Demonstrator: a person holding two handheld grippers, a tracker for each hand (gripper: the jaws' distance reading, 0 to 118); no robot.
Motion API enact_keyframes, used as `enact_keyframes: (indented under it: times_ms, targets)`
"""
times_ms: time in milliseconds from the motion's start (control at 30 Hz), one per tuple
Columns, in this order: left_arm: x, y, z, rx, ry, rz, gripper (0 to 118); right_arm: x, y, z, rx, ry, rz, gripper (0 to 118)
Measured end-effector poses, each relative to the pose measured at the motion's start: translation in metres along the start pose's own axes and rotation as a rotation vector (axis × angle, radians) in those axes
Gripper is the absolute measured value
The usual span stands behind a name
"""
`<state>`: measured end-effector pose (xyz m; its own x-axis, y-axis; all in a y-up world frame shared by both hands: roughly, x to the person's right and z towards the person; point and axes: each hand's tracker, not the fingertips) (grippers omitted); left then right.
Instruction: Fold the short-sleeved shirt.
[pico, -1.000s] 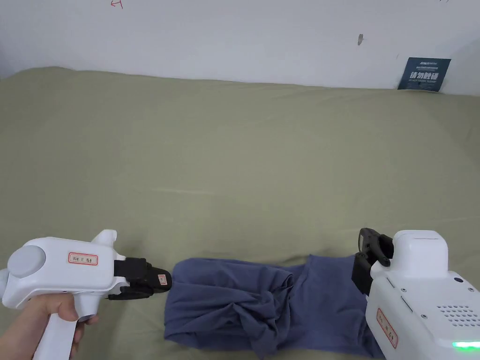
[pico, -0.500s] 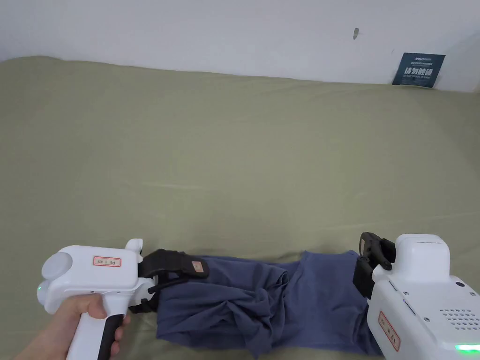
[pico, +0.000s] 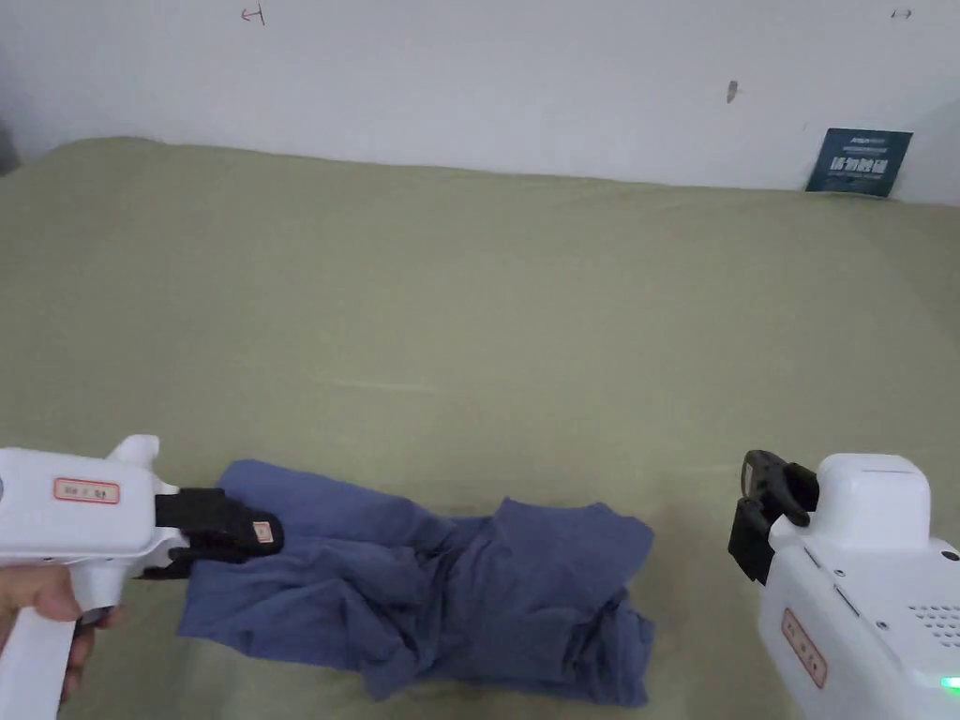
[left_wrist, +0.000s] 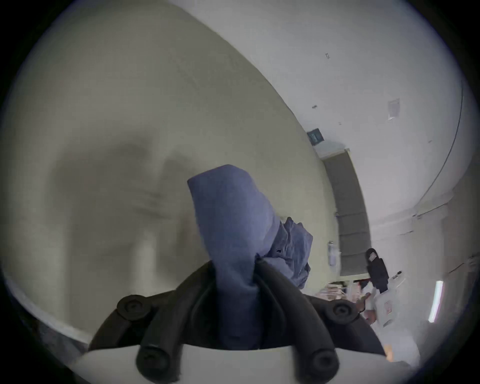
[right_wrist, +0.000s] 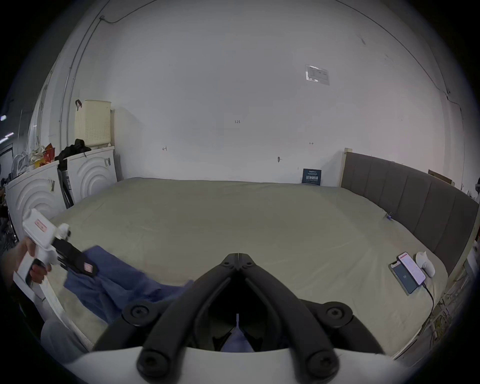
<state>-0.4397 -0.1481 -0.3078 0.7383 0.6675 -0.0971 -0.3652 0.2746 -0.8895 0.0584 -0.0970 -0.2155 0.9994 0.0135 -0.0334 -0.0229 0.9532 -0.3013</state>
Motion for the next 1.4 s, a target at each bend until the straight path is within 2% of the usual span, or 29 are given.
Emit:
enact_keyframes:
  times_ms: [100,267,400,500,667,767,800,833,900,933,1000,1067,1100,1133,1167,1200,1267,1400]
  targets:
    - [0.001,0.010,0.031,0.036,0.087,-0.028,10,-0.003,0.004,0.000,0.019,0.007,0.000,0]
    - [0.053,-0.002,0.028,0.037,0.093,-0.120,10,-0.007,0.007,0.001,0.031,0.017,-0.006,0]
    - [0.110,-0.014,0.000,0.030,0.146,-0.252,10,-0.009,0.007,0.004,0.031,0.023,0.012,0]
    - [0.146,-0.024,-0.031,-0.025,0.123,-0.278,10,-0.007,0.006,0.006,0.030,0.025,0.017,0]
    - [0.187,-0.037,-0.094,-0.102,0.189,-0.379,10,0.001,0.003,0.005,0.018,0.015,0.007,0]
    - [0.200,-0.048,-0.140,-0.141,0.214,-0.394,10,0.007,-0.001,0.005,0.008,0.008,0.003,0]
    - [0.204,-0.053,-0.154,-0.152,0.226,-0.407,16,0.010,-0.003,0.005,0.005,0.005,0.002,0]
    - [0.205,-0.057,-0.166,-0.157,0.229,-0.410,38,0.012,-0.005,0.004,0.000,0.002,0.001,0]
    - [0.204,-0.064,-0.189,-0.191,0.213,-0.412,118,0.017,-0.008,0.003,-0.014,-0.007,-0.006,0]
    - [0.205,-0.068,-0.193,-0.193,0.202,-0.408,118,0.020,-0.009,0.003,-0.020,-0.014,-0.009,0]
    - [0.206,-0.063,-0.189,-0.159,0.166,-0.392,102,0.025,-0.011,0.002,-0.027,-0.024,-0.017,0]
    - [0.203,-0.064,-0.171,-0.151,0.112,-0.330,96,0.028,-0.013,0.001,-0.033,-0.027,-0.024,0]
    - [0.198,-0.062,-0.159,-0.135,0.058,-0.308,82,0.030,-0.013,0.000,-0.036,-0.032,-0.025,0]
    - [0.195,-0.059,-0.148,-0.118,0.032,-0.296,59,0.030,-0.013,0.000,-0.036,-0.036,-0.027,0]
    - [0.189,-0.057,-0.136,-0.090,-0.016,-0.286,22,0.030,-0.013,0.000,-0.037,-0.036,-0.034,0]
    - [0.180,-0.053,-0.128,-0.075,-0.076,-0.278,0,0.030,-0.013,0.000,-0.036,-0.034,-0.043,0]
    - [0.165,-0.051,-0.122,-0.091,-0.140,-0.226,0,0.030,-0.013,-0.001,-0.039,-0.033,-0.048,0]
    - [0.143,-0.056,-0.146,-0.208,-0.221,-0.214,0,0.025,-0.015,-0.002,-0.040,-0.029,-0.045,0]
